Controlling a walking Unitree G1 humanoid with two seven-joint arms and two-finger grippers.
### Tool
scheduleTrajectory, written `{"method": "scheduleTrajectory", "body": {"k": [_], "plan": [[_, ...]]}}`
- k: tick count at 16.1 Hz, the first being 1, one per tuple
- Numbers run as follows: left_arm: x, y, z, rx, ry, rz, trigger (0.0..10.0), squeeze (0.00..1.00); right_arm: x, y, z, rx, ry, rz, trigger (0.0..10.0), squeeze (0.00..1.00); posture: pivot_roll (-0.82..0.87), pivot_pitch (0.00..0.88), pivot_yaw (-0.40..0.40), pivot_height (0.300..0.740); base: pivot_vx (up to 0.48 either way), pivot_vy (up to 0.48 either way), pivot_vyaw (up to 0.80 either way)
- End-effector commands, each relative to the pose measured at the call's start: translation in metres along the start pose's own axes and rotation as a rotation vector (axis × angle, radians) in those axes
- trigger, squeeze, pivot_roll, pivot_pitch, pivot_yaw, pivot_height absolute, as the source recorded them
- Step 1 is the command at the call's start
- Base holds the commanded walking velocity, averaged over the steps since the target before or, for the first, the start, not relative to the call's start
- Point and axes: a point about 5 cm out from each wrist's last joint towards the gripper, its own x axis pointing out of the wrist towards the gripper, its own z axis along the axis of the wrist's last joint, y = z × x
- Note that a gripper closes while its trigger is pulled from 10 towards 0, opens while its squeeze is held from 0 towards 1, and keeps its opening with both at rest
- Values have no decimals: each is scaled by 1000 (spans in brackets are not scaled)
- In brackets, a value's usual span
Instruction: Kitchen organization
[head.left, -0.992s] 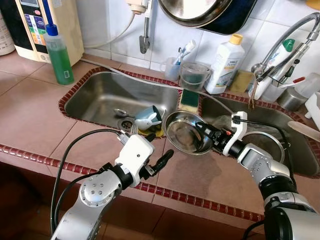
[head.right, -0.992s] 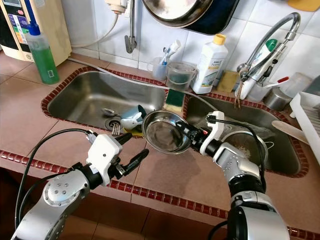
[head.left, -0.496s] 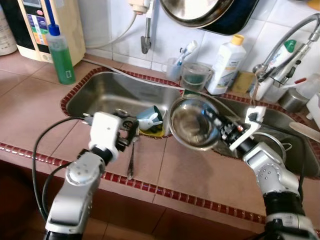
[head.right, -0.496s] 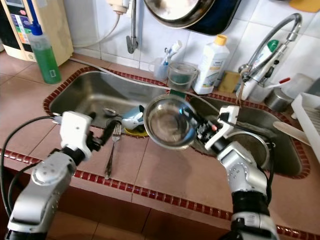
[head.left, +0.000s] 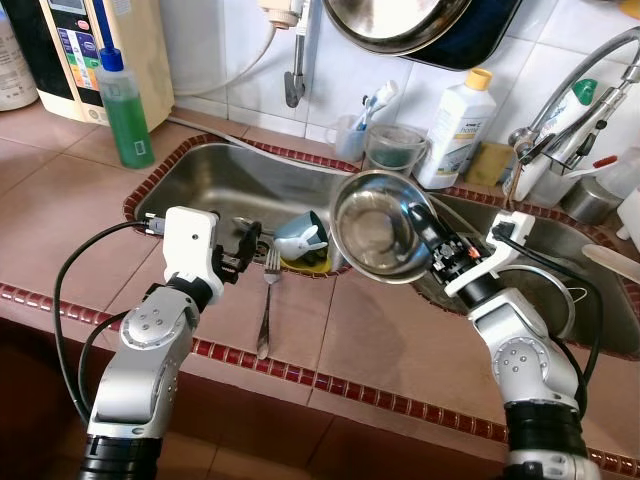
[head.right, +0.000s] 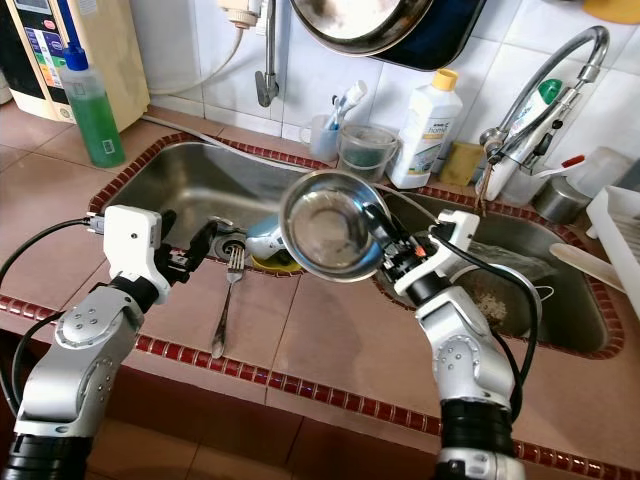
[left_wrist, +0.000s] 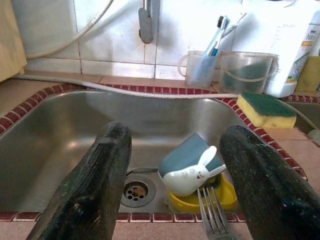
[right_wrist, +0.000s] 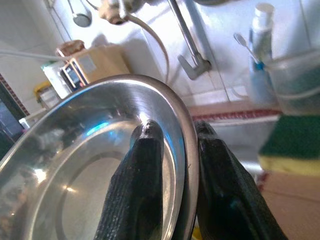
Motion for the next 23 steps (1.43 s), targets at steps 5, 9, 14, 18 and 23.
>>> {"method": "scheduleTrajectory", "body": {"k": [5,9,14,18,23], "plan": [[15,-1,6,-18,-35,-11,10000,0,4,14,-8,-2,4,15,10000,0,-4,0,-92,732,0,333,0],[18,0,6,-20,-38,-23,10000,0,6,17,-10,-7,5,21,10000,0,-10,0,-87,732,0,0,0],[17,4,4,-21,-29,-23,10000,0,6,18,-13,-4,4,12,10000,0,-6,0,-73,732,0,0,0],[18,4,4,-18,-26,-31,10000,0,6,19,-14,-4,-1,8,10000,0,-8,0,-65,732,0,240,0],[20,1,4,-18,-26,-43,10000,0,5,18,-13,-10,0,7,10000,0,-9,0,-65,732,0,480,0]]}}
